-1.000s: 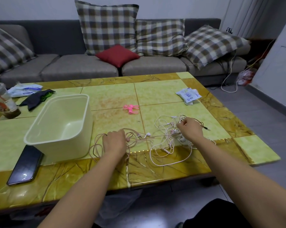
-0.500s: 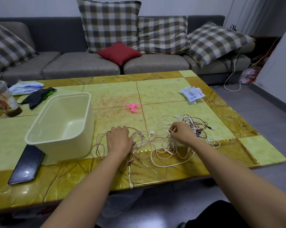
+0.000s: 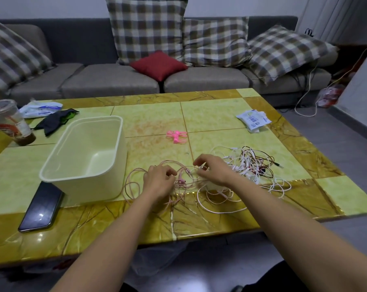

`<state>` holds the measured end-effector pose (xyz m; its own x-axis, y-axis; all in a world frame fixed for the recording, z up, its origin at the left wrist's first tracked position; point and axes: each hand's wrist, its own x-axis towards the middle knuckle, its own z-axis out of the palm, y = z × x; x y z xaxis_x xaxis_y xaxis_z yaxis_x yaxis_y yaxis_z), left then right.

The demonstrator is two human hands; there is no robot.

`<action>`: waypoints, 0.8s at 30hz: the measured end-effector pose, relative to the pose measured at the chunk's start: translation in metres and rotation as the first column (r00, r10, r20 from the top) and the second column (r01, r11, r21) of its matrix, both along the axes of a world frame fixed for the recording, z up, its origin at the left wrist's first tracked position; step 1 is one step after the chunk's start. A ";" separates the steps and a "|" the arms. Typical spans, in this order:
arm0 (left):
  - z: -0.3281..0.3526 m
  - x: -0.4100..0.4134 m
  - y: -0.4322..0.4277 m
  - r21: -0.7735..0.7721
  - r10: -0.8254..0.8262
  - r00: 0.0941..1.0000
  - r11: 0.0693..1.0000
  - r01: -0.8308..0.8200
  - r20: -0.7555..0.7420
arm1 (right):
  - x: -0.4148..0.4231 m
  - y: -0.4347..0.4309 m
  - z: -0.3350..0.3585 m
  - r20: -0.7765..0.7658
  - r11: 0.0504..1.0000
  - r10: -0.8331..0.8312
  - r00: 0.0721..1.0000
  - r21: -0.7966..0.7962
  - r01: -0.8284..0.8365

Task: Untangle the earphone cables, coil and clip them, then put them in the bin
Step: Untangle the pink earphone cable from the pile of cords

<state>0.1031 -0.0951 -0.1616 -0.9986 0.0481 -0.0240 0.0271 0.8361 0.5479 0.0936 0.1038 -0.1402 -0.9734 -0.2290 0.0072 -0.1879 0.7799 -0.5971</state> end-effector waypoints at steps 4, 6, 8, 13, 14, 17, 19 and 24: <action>-0.002 0.002 -0.004 -0.083 -0.062 0.998 0.995 0.061 -0.014 | 0.003 -0.008 -0.016 0.126 0.983 0.011 0.992 0.180 -0.033; -0.002 0.003 -0.007 -0.106 -0.128 0.990 0.985 0.133 0.056 | 0.004 -0.006 -0.017 0.146 0.975 -0.009 0.989 0.220 -0.024; -0.003 0.005 -0.011 -0.149 -0.166 0.982 0.972 0.179 0.093 | 0.003 -0.003 -0.013 0.085 0.975 -0.050 0.995 0.219 0.031; -0.004 0.004 -0.010 -0.097 -0.074 0.996 0.993 0.069 -0.046 | 0.006 0.007 -0.004 0.048 0.981 -0.114 0.992 0.164 0.105; -0.003 0.003 -0.009 -0.078 -0.059 0.995 0.996 0.053 -0.083 | 0.006 0.008 -0.004 0.095 0.976 -0.095 0.991 0.205 0.074; 0.003 0.004 -0.005 -0.050 -0.033 0.989 0.998 0.026 -0.141 | 0.007 0.006 0.003 0.274 0.910 -0.044 0.961 0.408 -0.075; 0.006 0.004 -0.001 -0.027 -0.024 0.988 0.999 0.020 -0.154 | 0.007 0.004 0.008 0.247 0.892 -0.067 0.967 0.449 -0.053; 0.006 0.011 -0.002 -0.040 -0.089 0.996 0.995 0.088 -0.011 | 0.002 -0.003 0.010 -0.153 0.962 -0.092 0.984 0.240 0.127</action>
<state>0.1136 -0.0970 -0.1555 -0.9907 0.1354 -0.0145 0.1088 0.8511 0.5136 0.0952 0.1009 -0.1300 -0.9861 -0.1324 0.1005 -0.1599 0.9204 -0.3567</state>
